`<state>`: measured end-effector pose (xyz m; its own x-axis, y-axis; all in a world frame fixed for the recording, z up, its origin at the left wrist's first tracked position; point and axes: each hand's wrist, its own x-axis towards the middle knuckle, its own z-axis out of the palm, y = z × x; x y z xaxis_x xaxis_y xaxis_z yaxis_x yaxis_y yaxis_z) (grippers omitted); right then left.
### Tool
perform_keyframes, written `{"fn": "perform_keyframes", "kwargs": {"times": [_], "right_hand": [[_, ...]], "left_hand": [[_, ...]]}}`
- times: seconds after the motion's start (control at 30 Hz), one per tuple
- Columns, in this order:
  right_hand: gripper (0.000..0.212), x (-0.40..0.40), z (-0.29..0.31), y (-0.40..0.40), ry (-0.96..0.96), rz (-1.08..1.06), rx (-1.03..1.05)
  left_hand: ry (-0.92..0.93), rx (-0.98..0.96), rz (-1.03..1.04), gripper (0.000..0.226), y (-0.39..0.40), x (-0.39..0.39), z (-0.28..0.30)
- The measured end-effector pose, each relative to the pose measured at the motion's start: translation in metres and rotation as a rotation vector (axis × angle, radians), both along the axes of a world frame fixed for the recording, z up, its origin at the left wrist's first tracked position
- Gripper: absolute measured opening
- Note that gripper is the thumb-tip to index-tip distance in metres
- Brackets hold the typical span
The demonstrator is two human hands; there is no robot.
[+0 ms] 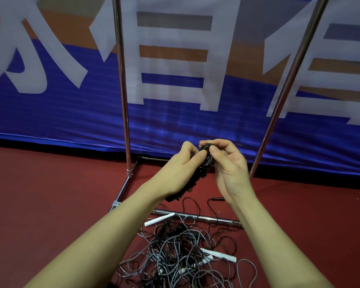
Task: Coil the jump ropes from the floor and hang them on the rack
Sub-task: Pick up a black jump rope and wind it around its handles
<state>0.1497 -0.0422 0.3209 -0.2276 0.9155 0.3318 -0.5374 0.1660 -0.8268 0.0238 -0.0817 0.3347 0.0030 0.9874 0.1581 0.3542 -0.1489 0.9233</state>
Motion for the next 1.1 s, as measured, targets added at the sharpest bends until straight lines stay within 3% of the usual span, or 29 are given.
{"fn": "perform_keyframes", "kwargs": {"times": [0.33, 0.63, 0.77, 0.87, 1.1], "right_hand": [[0.009, 0.000, 0.002, 0.002, -0.001, -0.122, -0.026], [0.015, 0.002, 0.005, 0.001, 0.101, 0.017, -0.152], [0.006, 0.005, 0.004, 0.003, -0.049, -0.088, -0.135], [0.013, 0.010, 0.003, 0.007, -0.212, -0.033, -0.134], [0.006, 0.011, 0.006, 0.007, -0.301, -0.024, -0.175]], "left_hand": [[0.117, 0.071, 0.000, 0.028, -0.002, 0.007, 0.001], [0.190, 0.101, 0.129, 0.038, 0.003, 0.005, -0.005], [0.435, 0.118, 0.164, 0.044, 0.001, 0.001, -0.004], [0.613, 0.169, 0.217, 0.047, -0.002, -0.001, 0.001], [0.683, 0.145, 0.192, 0.050, -0.001, -0.004, -0.002]]}}
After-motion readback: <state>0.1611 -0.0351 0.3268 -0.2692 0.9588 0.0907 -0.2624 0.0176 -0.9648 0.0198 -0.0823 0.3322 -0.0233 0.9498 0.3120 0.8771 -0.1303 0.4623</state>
